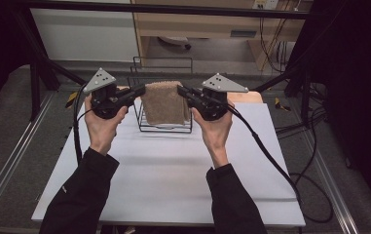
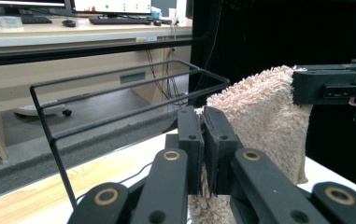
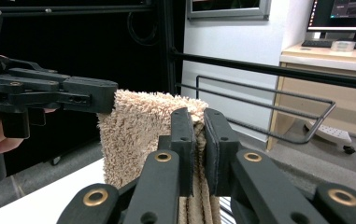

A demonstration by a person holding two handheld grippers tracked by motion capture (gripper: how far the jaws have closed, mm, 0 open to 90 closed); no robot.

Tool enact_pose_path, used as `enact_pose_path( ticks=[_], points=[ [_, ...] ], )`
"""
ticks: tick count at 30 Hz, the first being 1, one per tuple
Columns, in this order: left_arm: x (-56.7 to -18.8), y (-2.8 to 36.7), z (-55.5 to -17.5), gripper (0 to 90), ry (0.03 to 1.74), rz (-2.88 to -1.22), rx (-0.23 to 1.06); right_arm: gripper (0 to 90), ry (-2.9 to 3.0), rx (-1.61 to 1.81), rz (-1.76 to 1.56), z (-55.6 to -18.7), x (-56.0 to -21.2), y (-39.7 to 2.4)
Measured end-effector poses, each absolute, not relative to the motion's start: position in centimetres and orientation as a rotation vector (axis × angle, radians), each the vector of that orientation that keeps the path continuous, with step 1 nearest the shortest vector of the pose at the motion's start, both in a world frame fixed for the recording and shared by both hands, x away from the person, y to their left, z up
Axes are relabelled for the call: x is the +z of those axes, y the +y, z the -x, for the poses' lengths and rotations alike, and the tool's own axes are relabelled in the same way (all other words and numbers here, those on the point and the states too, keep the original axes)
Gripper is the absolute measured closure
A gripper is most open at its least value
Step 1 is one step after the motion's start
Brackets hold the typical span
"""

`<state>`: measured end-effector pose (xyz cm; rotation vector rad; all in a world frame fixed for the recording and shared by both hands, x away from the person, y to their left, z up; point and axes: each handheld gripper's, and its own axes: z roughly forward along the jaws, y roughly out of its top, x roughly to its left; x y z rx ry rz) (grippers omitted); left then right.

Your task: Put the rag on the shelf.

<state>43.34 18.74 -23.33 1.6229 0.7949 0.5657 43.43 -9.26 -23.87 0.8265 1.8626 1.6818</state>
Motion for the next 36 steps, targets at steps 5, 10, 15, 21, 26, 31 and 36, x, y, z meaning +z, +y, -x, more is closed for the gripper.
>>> enact_pose_path(
  ticks=[5, 10, 15, 21, 26, 31, 36],
  points=[
    [-22.5, 18.9, -43.6, 85.6, 0.792, -1.61, 0.582, 83.6, 1.845, 1.687, -0.828, -43.8, -23.1, -8.9],
    [-21.7, 19.1, -43.8, 85.6, 0.783, -1.598, 0.605, 83.6, 1.832, 1.69, -0.817, -44.0, -22.5, -8.8],
    [-20.8, 19.2, -44.1, 85.6, 0.776, -1.596, 0.619, 83.6, 1.818, 1.692, -0.811, -44.4, -21.7, -8.6],
    [-19.5, 19.2, -44.5, 85.5, 0.761, -1.582, 0.64, 83.6, 1.796, 1.702, -0.803, -44.9, -20.6, -8.5],
    [-18.5, 19.1, -45.1, 85.5, 0.759, -1.575, 0.647, 83.6, 1.774, 1.708, -0.793, -45.4, -19.7, -8.4],
    [-18.0, 19.0, -45.7, 85.6, 0.758, -1.562, 0.647, 83.6, 1.762, 1.71, -0.795, -46.0, -19.1, -8.4],
    [-17.5, 19.0, -46.4, 85.6, 0.763, -1.557, 0.646, 83.6, 1.755, 1.695, -0.792, -46.5, -18.4, -8.3]
  ],
)
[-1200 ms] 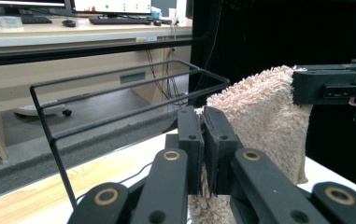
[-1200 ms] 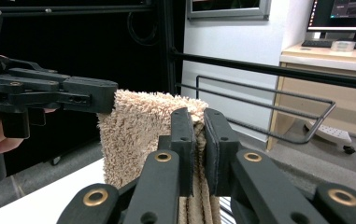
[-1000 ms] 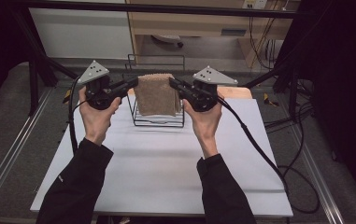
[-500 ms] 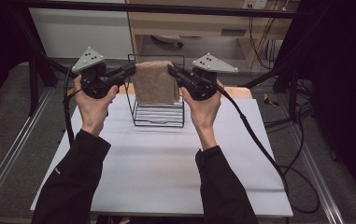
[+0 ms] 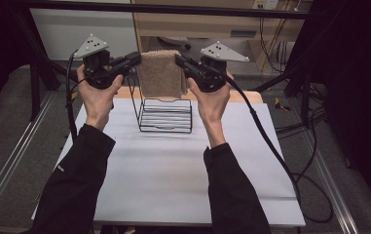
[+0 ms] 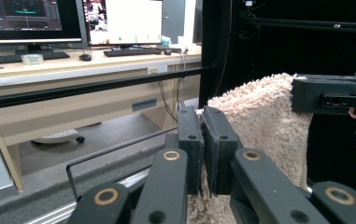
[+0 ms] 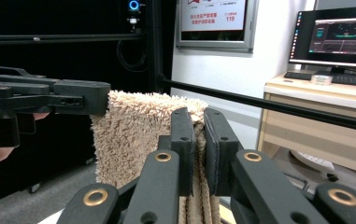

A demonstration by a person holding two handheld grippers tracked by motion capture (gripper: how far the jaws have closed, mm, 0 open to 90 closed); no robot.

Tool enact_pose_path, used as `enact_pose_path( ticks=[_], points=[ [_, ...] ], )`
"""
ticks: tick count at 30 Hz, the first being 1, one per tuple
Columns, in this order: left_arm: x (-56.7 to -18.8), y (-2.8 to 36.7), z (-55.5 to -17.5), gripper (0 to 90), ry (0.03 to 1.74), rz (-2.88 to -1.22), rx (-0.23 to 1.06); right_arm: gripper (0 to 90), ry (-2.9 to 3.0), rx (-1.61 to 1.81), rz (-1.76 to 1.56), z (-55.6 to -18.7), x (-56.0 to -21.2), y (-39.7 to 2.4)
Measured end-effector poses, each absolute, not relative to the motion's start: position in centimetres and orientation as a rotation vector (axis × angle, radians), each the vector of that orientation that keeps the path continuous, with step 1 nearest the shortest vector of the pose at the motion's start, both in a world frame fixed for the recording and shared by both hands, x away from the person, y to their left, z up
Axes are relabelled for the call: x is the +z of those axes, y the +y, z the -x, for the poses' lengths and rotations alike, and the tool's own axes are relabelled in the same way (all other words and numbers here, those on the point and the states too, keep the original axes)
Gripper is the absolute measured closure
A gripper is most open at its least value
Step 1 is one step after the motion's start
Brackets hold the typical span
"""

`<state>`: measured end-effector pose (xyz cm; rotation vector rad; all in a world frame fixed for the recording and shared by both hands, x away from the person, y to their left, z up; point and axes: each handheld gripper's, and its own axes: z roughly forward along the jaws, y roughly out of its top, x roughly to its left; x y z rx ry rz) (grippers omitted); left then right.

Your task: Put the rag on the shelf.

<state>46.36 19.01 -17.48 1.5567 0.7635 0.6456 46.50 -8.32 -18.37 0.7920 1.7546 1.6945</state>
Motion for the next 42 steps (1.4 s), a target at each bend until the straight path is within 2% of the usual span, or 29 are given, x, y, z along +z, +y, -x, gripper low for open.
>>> enact_pose_path(
  ticks=[20, 42],
  points=[
    [-15.4, 19.3, -48.4, 85.5, 0.777, -1.53, 0.682, 83.6, 1.718, 1.686, -0.791, -48.5, -16.1, -7.4],
    [-15.7, 18.9, -52.6, 85.4, 0.805, -1.551, 0.704, 83.7, 1.706, 1.669, -0.841, -52.7, -16.9, -7.1]
  ],
)
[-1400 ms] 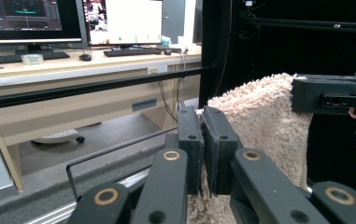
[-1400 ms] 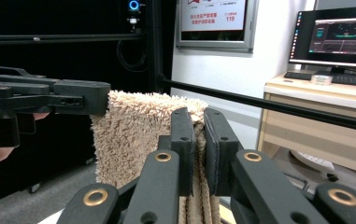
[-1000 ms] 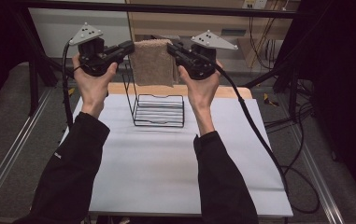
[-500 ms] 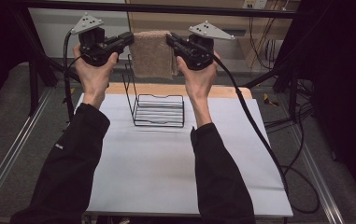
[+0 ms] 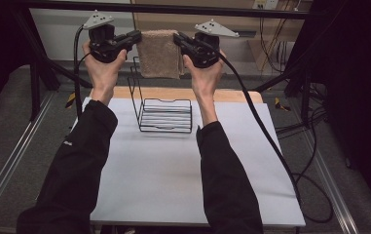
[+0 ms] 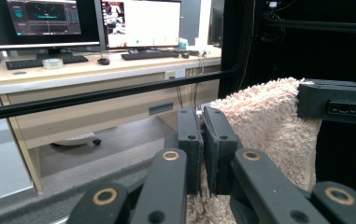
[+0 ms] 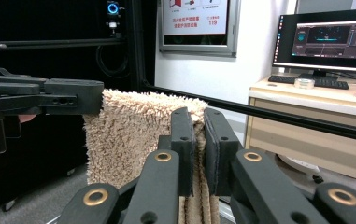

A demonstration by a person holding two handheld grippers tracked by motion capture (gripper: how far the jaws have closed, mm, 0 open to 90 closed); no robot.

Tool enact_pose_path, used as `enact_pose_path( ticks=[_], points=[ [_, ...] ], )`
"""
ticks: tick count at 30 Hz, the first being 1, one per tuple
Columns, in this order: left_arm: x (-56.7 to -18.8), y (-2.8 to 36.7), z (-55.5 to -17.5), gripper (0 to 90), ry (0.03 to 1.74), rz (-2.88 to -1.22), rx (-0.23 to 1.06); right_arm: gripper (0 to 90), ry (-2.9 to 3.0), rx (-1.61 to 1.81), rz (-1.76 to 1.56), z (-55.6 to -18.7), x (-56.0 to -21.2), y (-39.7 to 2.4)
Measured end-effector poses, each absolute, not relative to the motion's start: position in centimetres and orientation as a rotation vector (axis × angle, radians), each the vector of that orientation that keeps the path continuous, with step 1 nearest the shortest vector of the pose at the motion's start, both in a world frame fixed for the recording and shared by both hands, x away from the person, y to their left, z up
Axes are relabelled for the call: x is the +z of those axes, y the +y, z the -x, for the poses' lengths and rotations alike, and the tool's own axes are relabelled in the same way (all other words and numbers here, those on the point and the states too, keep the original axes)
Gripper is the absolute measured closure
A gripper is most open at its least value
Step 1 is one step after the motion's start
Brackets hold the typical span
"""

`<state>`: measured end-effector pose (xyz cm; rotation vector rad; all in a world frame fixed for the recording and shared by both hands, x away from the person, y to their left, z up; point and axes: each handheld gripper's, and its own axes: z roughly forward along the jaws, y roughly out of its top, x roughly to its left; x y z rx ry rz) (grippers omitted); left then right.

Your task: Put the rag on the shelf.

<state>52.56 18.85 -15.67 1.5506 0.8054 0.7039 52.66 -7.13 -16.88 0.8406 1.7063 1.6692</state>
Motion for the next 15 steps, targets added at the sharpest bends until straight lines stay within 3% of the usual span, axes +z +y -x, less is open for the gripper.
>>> enact_pose_path(
  ticks=[15],
  points=[
    [-17.8, 19.2, -53.4, 85.3, 0.809, -1.595, 0.692, 83.6, 1.761, 1.632, -0.86, -53.7, -18.8, -6.8]
  ],
)
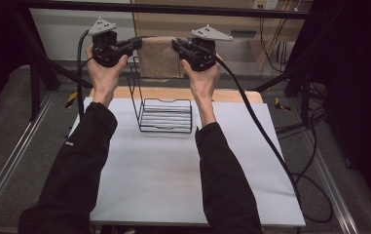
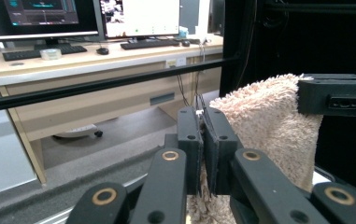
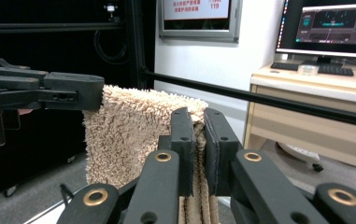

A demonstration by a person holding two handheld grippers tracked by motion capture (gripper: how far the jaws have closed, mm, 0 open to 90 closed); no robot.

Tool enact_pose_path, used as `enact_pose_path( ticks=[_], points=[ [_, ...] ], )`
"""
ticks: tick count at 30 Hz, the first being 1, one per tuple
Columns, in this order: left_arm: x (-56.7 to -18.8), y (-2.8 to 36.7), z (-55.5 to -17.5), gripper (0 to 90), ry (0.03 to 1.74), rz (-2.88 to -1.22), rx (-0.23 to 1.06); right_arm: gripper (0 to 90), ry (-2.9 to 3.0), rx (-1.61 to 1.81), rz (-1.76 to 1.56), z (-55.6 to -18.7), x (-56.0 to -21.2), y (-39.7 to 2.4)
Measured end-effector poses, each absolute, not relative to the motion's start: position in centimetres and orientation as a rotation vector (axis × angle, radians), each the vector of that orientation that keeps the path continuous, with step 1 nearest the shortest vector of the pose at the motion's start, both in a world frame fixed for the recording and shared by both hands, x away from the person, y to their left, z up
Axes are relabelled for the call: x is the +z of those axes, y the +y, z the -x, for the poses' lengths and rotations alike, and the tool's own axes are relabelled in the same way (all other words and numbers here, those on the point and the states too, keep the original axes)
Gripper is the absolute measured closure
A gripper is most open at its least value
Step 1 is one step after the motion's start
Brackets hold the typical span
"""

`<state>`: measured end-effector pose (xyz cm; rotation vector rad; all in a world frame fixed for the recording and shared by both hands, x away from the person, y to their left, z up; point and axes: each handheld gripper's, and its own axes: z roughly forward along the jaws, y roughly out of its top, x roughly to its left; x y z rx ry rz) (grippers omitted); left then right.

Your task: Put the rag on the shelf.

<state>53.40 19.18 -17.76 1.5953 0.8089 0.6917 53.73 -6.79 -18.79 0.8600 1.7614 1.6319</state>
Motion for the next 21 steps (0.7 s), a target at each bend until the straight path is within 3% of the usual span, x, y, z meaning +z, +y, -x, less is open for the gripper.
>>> enact_pose_path(
  ticks=[21],
  points=[
    [-20.3, 19.5, -51.0, 85.3, 0.754, -1.662, 0.639, 83.1, 1.814, 1.614, -0.848, -51.8, -21.7, -7.4]
  ],
)
